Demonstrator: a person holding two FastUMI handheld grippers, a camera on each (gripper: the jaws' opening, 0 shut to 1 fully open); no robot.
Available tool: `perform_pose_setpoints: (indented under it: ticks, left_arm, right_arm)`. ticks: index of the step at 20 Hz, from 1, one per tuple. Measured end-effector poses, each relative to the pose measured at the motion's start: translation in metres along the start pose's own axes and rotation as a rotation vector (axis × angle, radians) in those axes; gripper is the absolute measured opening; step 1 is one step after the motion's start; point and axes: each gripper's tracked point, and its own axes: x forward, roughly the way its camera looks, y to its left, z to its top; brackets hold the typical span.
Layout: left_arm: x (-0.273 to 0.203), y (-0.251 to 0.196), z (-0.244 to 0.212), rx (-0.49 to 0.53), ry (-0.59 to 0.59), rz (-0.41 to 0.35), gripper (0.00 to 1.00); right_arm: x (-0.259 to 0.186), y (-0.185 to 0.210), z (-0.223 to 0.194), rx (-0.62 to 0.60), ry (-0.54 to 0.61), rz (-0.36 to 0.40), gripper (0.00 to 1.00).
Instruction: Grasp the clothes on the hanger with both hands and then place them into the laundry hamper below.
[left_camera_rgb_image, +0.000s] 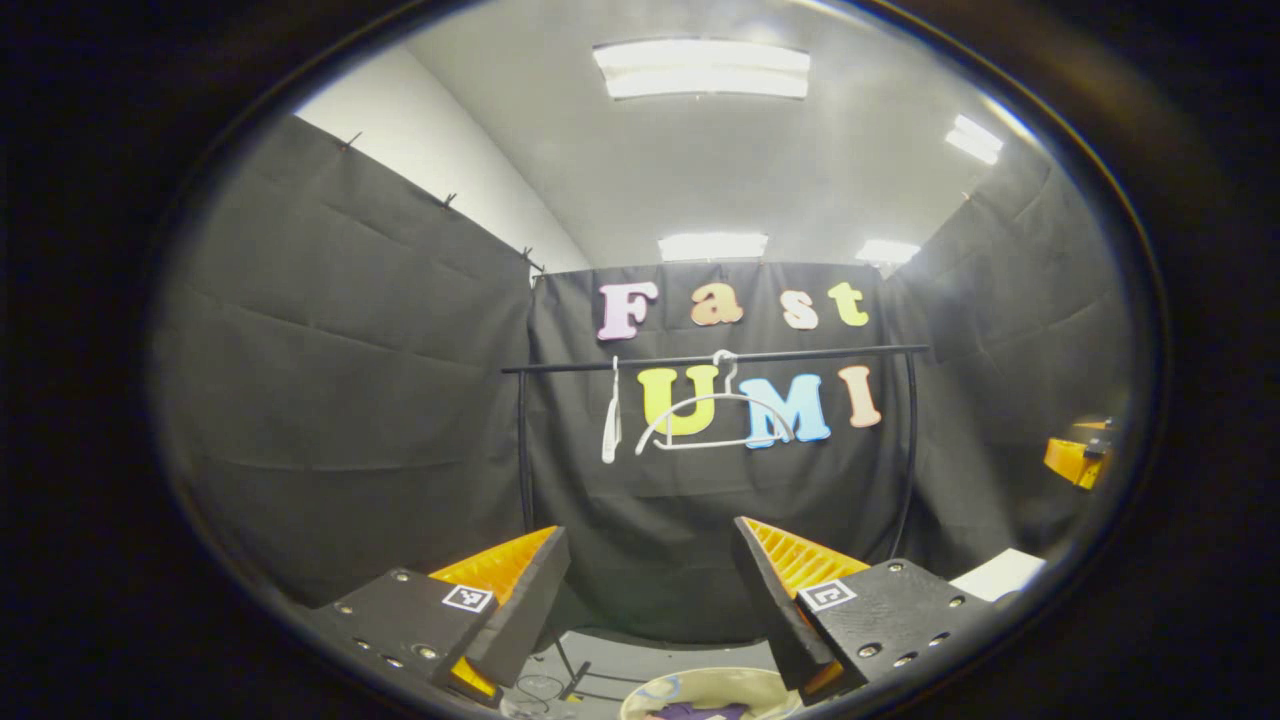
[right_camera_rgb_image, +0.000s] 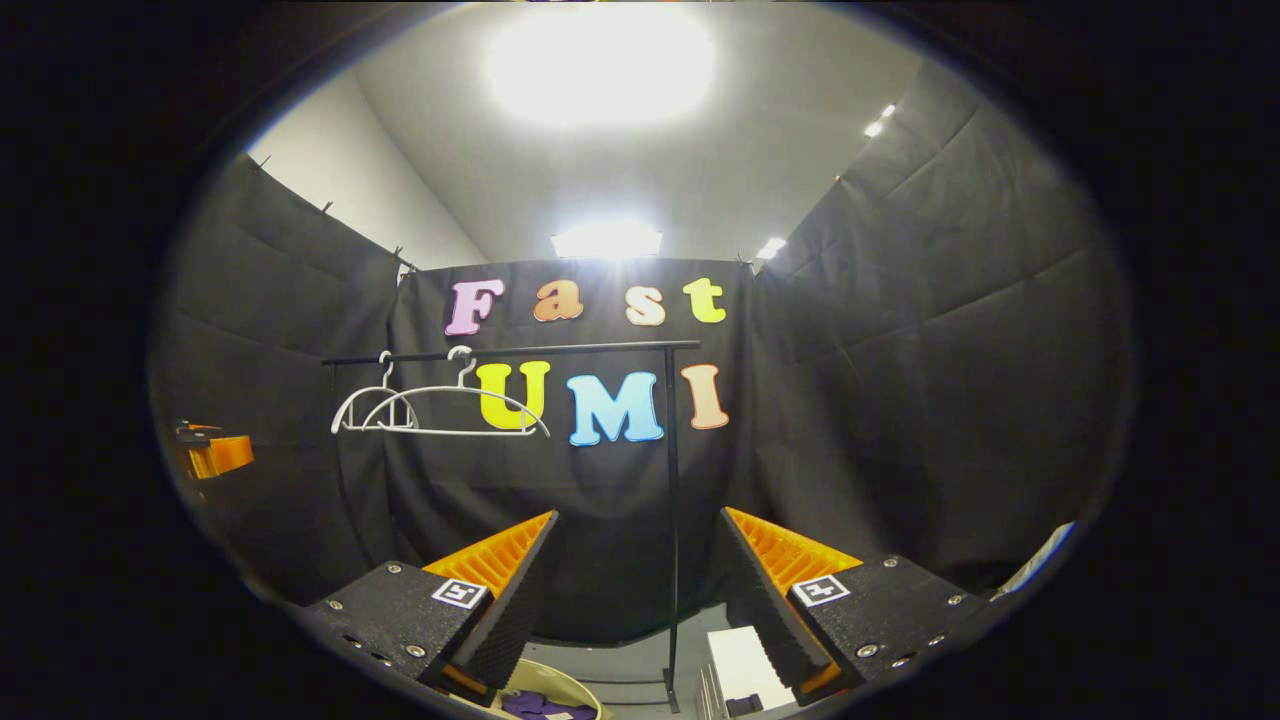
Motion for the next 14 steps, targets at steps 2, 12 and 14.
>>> perform_pose_setpoints:
  ticks: [2,12,14]
  left_arm:
    - [0.003,-0.001,0.000,0.000,0.000,-0.005,0.99]
    - [0.014,-0.004,-0.002,-0.014,0.005,-0.003,0.99]
    - [0.018,-0.004,-0.002,-0.016,0.002,-0.002,0.99]
  right_arm:
    - [0.000,0.000,0.002,0.001,-0.005,0.001,0.95]
    - [0.013,0.000,0.003,0.004,-0.006,0.003,0.95]
    - [0.018,-0.001,0.003,0.004,-0.009,0.001,0.95]
